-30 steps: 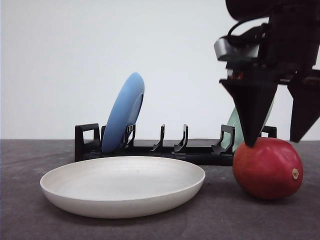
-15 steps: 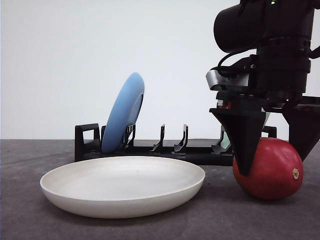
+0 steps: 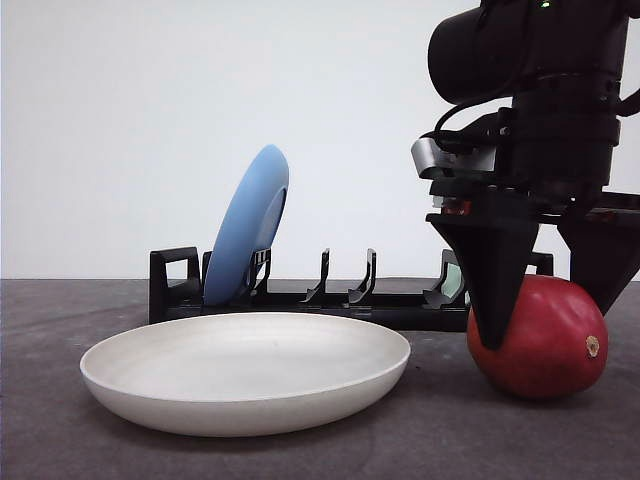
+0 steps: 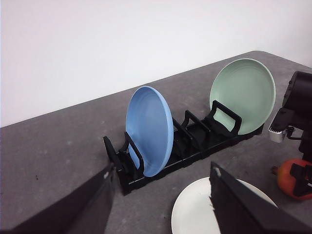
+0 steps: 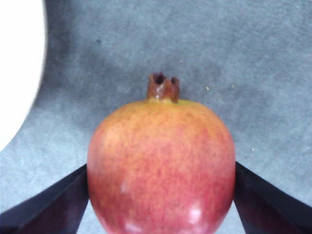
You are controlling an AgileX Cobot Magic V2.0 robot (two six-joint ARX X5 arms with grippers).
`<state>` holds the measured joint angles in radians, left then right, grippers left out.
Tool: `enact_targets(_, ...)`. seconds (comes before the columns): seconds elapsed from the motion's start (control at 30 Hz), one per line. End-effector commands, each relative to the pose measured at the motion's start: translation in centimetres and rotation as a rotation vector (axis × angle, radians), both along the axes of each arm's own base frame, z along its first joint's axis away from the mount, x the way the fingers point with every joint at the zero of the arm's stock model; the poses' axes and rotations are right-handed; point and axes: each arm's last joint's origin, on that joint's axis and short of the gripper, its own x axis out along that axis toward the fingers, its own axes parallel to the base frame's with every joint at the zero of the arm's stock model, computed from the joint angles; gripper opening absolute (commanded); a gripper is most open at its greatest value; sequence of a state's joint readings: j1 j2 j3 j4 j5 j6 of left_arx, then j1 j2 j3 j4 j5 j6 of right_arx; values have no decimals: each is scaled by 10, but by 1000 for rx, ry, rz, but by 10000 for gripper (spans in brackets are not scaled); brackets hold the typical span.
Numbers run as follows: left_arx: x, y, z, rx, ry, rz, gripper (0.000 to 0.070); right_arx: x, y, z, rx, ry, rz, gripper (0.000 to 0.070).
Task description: Place pomegranate in white plate
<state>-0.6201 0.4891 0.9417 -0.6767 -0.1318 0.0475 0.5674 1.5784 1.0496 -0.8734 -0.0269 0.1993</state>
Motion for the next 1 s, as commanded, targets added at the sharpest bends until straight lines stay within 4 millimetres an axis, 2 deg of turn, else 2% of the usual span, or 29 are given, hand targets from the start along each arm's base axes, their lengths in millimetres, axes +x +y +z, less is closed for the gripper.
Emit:
enact_targets(0.0,0,-1,5,-19,-13,-7,355,3,4,0,-1,-1,9,401)
enact_targets(0.17,0,-1,5,-21,-16,-7,355,4,5,4,4,-11,18,401)
enact_targets(0.37,0,-1,5,-22,-16,-7,355,4,15,20,9,-23,60,401)
enact_targets(0.97,0,-1,5,-28,-13,-6,355,-18,76,71,150,-156,210,405)
